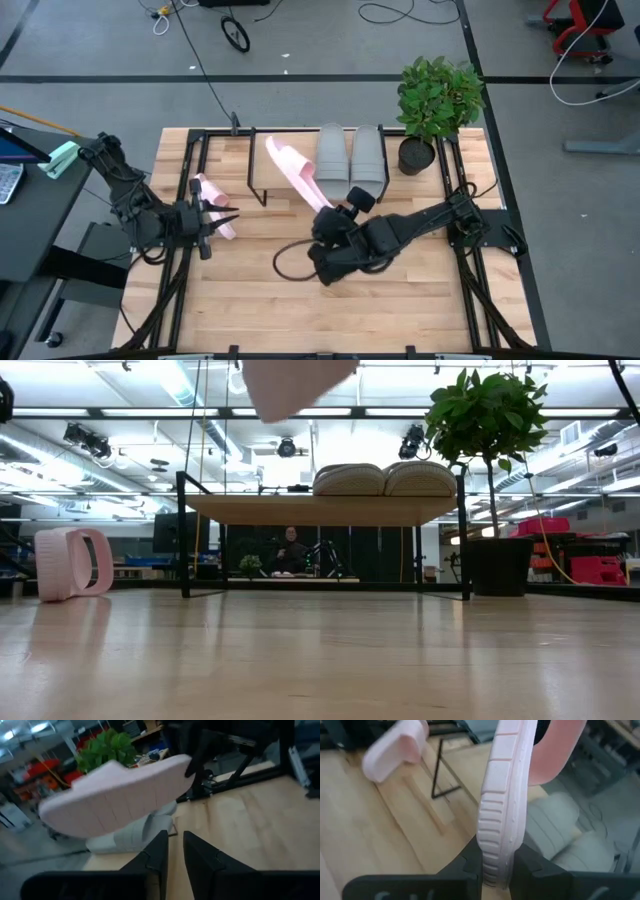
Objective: Pick and place slides into the shelf
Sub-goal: Put the right pink slide onto the shelf
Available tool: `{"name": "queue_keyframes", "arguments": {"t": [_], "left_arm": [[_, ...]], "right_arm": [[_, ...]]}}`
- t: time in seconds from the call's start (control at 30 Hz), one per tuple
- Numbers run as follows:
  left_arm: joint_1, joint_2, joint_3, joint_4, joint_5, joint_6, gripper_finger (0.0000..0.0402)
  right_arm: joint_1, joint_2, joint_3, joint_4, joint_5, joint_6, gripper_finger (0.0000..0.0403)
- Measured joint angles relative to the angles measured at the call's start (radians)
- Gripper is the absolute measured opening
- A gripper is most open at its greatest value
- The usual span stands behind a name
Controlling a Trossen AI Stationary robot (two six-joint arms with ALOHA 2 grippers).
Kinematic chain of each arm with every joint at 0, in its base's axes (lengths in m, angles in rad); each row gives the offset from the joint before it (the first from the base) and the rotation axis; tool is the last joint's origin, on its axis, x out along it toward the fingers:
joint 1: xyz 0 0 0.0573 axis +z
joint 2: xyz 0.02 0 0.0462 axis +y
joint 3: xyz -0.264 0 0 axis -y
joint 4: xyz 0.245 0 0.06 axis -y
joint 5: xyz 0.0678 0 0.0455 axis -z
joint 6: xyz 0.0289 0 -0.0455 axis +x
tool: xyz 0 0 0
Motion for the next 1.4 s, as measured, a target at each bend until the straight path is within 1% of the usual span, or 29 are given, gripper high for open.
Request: {"name": "queue_keyframes", "arguments": {"t": [0.17, 0.27, 0.4, 0.47, 0.57, 0.63, 0.7, 0.83, 0.93, 1.03, 1.1, 1.17, 1.27, 1.4], "left_arm": [[0.011, 0.035, 0.000, 0.074, -0.018, 0.242, 0.0090], [0.046, 0.073, 0.000, 0.134, -0.020, 0.389, 0.0107], [0.116, 0.131, 0.000, 0.257, -0.017, 0.527, 0.0130], [0.157, 0.163, 0.000, 0.322, 0.024, 0.582, 0.0144], [0.217, 0.212, 0.000, 0.418, 0.125, 0.643, 0.0165], [0.259, 0.250, 0.003, 0.457, 0.181, 0.666, 0.0178], [0.305, 0.294, 0.024, 0.456, 0.230, 0.669, 0.0190], [0.378, 0.389, 0.092, 0.446, 0.287, 0.670, 0.0206], [0.432, 0.454, 0.174, 0.363, 0.355, 0.641, 0.0213], [0.488, 0.524, 0.266, 0.199, 0.407, 0.575, 0.0216], [0.518, 0.565, 0.313, 0.123, 0.413, 0.561, 0.0216], [0.536, 0.592, 0.343, 0.099, 0.416, 0.575, 0.0216], [0.551, 0.619, 0.358, 0.100, 0.425, 0.619, 0.0220], [0.568, 0.630, 0.358, 0.111, 0.434, 0.626, 0.0229]], "right_arm": [[-0.066, 0.001, 0.000, -0.021, -0.085, -0.009, 0.0057], [-0.093, 0.001, 0.000, -0.021, -0.121, -0.027, 0.0057], [-0.105, 0.001, -0.001, 0.010, -0.130, -0.068, 0.0057], [-0.104, 0.001, -0.001, 0.027, -0.133, -0.082, 0.0057], [-0.104, 0.001, -0.001, 0.032, -0.138, -0.099, 0.0057], [-0.104, 0.001, -0.001, 0.032, -0.144, -0.101, 0.0057], [-0.106, 0.001, -0.001, 0.032, -0.156, -0.108, 0.0057], [-0.106, 0.002, -0.001, 0.032, -0.172, -0.126, 0.0057], [-0.105, 0.002, -0.001, 0.033, -0.177, -0.137, 0.0057], [-0.101, 0.002, -0.001, 0.037, -0.183, -0.153, 0.0057], [-0.096, 0.002, -0.001, 0.036, -0.184, -0.157, 0.0057], [-0.087, 0.002, -0.001, 0.038, -0.184, -0.163, 0.0057], [-0.074, 0.002, -0.001, 0.048, -0.184, -0.177, 0.0057], [-0.060, 0.002, -0.001, 0.049, -0.186, -0.175, 0.0057]]}}
